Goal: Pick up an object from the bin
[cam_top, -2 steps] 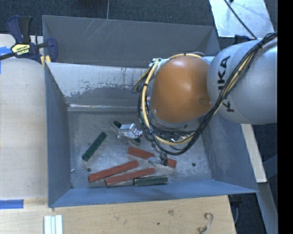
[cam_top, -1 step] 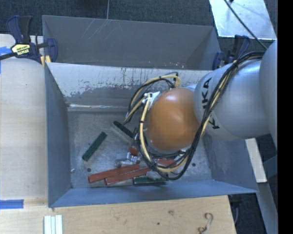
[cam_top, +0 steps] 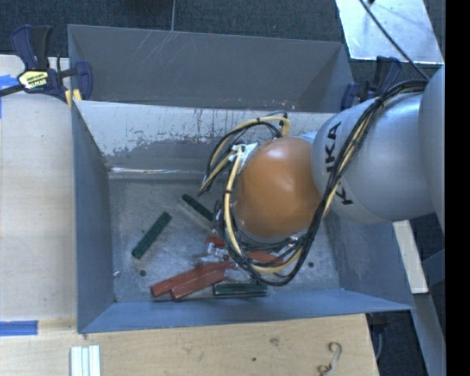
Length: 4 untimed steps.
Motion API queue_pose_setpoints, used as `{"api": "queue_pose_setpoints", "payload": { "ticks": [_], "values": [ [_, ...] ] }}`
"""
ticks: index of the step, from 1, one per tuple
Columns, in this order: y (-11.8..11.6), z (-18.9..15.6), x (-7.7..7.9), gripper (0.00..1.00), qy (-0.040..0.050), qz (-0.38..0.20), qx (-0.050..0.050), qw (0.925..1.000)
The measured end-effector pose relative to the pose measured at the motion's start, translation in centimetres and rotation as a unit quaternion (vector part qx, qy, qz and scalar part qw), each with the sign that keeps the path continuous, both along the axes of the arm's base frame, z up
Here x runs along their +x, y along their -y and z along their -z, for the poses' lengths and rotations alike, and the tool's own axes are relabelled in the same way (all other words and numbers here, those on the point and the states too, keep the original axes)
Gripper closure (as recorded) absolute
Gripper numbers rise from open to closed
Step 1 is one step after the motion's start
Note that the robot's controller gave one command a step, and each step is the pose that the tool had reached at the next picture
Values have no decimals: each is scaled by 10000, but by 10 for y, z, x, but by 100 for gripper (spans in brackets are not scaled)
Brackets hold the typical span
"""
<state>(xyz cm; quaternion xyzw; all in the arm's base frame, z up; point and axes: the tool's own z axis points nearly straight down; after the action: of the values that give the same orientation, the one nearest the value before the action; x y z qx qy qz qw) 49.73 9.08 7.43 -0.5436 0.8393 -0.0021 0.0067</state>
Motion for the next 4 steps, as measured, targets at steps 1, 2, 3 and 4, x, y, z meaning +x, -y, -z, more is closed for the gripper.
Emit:
{"api": "queue_pose_setpoints", "payload": {
  "ticks": [1, 2, 3, 4],
  "values": [
    [-12, -36, 20, 100, -34, -502, -8, 9987],
    [5, -232, 26, 100, -7, -131, -9, 9999],
    [65, -227, 49, 100, -40, -2719, -35, 9623],
    [65, -124, 23, 100, -99, -2287, -16, 9734]
  ]
}}
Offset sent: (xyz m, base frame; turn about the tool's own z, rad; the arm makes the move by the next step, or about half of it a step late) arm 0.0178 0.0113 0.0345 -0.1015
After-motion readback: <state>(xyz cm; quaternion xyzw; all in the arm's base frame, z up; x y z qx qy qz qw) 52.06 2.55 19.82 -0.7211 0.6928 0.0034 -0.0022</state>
